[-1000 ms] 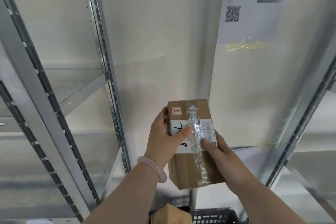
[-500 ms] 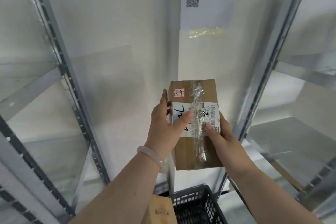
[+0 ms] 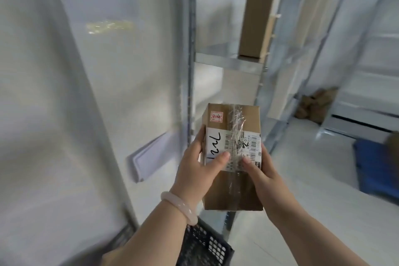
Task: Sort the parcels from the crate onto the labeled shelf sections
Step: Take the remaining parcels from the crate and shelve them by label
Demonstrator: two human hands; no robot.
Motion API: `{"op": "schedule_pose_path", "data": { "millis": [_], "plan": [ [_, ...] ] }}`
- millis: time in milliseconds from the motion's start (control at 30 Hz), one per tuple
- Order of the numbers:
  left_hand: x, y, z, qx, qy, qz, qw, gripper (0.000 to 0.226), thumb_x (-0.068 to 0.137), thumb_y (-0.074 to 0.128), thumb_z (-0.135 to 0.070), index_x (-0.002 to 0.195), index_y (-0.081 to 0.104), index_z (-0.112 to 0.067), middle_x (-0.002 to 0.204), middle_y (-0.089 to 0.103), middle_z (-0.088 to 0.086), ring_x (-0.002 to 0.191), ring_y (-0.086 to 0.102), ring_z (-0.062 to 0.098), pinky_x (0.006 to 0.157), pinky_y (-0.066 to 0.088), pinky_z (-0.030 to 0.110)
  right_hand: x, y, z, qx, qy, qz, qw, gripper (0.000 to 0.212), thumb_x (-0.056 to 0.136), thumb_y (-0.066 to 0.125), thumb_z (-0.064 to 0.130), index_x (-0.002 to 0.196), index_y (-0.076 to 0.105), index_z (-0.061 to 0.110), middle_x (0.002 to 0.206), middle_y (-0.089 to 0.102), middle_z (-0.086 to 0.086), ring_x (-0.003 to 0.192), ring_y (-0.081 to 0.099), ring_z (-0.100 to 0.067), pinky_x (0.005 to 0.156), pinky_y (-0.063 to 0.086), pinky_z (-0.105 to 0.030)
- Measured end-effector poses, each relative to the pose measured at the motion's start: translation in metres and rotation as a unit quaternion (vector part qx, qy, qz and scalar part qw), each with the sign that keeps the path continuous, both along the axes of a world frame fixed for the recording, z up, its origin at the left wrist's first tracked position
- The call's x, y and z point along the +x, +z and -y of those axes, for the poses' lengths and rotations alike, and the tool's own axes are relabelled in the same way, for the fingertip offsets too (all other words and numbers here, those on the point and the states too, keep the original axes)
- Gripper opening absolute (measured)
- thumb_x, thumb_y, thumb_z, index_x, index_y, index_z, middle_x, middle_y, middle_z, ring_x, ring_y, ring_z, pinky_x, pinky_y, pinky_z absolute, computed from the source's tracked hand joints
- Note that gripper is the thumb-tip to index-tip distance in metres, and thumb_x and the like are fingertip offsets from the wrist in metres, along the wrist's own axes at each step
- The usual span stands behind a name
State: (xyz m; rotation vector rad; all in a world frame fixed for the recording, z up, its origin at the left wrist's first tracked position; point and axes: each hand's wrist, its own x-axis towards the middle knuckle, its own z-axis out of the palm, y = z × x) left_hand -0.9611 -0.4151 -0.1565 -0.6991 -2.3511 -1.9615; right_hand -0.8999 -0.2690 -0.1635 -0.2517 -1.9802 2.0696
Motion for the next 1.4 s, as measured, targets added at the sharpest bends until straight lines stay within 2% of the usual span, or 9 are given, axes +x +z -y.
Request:
{"op": "schedule_pose_path", "data": {
  "millis": [100,233,367,533,700,833,1000,1100,1400],
  "plan": [
    [0.016,-0.002,-0.049,-0.003,-0.061,-0.002,0.998,0.061,0.086,0.067,-0.045,0.139,0.036,-0.050,0.119,0.058,-0.032,0.106,0.049,-0.025,0.080,0.047,0.005,0.033,0.000,-0.041,0.007,-0.069,-0.006,0.998,0.058,0.091,0.060,0.029,0.142,0.038,0.047,0.117,0.068,0.019,0.111,0.064,-0.009,0.100,0.050,-0.045],
    [0.038,0.002,-0.116,-0.008,-0.121,-0.020,0.992,0.066,0.085,0.068,-0.045,0.143,0.037,-0.044,0.124,0.059,-0.027,0.115,0.053,-0.011,0.096,0.050,0.019,0.076,0.002,-0.098,0.017,-0.139,-0.010,0.990,0.056,0.093,0.059,0.031,0.141,0.038,0.048,0.116,0.067,0.019,0.109,0.065,-0.008,0.097,0.052,-0.043],
    [0.063,0.007,-0.189,-0.002,-0.166,-0.038,0.985,0.055,0.086,0.069,-0.040,0.130,0.040,-0.054,0.118,0.058,-0.034,0.111,0.050,-0.021,0.093,0.047,0.014,0.112,0.005,-0.162,0.012,-0.179,-0.024,0.983,0.062,0.085,0.061,0.037,0.141,0.038,0.048,0.110,0.069,0.023,0.105,0.066,-0.005,0.094,0.053,-0.040],
    [0.098,0.007,-0.297,0.022,-0.208,-0.032,0.977,0.049,0.087,0.071,-0.032,0.123,0.047,-0.054,0.116,0.063,-0.032,0.111,0.057,-0.012,0.091,0.049,0.015,0.154,0.007,-0.259,0.006,-0.208,-0.037,0.977,0.047,0.094,0.056,0.027,0.126,0.041,0.057,0.108,0.069,0.023,0.104,0.067,-0.007,0.087,0.057,-0.036],
    [0.132,0.002,-0.398,0.024,-0.231,-0.036,0.972,0.053,0.085,0.072,-0.034,0.128,0.046,-0.049,0.116,0.063,-0.029,0.109,0.055,-0.015,0.085,0.046,0.005,0.195,0.007,-0.350,0.000,-0.236,-0.042,0.971,0.051,0.096,0.054,0.020,0.139,0.037,0.043,0.111,0.069,0.017,0.106,0.066,-0.008,0.089,0.056,-0.033],
    [0.146,-0.002,-0.459,0.014,-0.249,-0.042,0.967,0.064,0.081,0.067,-0.047,0.141,0.043,-0.040,0.119,0.061,-0.031,0.113,0.053,-0.015,0.083,0.047,0.006,0.215,0.007,-0.405,0.005,-0.252,-0.037,0.967,0.044,0.095,0.054,0.019,0.122,0.042,0.051,0.111,0.067,0.018,0.104,0.065,-0.003,0.086,0.056,-0.023],
    [0.143,-0.008,-0.517,0.002,-0.261,-0.042,0.964,0.061,0.085,0.069,-0.038,0.138,0.041,-0.046,0.122,0.060,-0.024,0.112,0.056,-0.010,0.084,0.051,0.010,0.216,-0.001,-0.458,-0.005,-0.265,-0.027,0.964,0.044,0.095,0.054,0.024,0.122,0.040,0.055,0.105,0.068,0.027,0.106,0.065,-0.002,0.094,0.054,-0.030],
    [0.127,-0.015,-0.547,-0.006,-0.269,-0.039,0.962,0.067,0.085,0.069,-0.038,0.144,0.038,-0.042,0.126,0.059,-0.022,0.115,0.056,-0.006,0.088,0.052,0.014,0.203,-0.007,-0.484,-0.012,-0.269,-0.022,0.963,0.053,0.093,0.055,0.026,0.138,0.037,0.046,0.113,0.067,0.021,0.109,0.064,-0.004,0.097,0.052,-0.035],
    [0.024,-0.028,-0.643,-0.007,-0.288,-0.028,0.957,0.070,0.080,0.065,-0.050,0.144,0.039,-0.040,0.128,0.058,-0.022,0.116,0.057,-0.001,0.087,0.052,0.012,0.103,-0.015,-0.573,-0.025,-0.294,-0.003,0.955,0.054,0.096,0.054,0.024,0.135,0.030,0.051,0.120,0.060,0.019,0.112,0.061,-0.007,0.092,0.054,-0.030]
  ]
}}
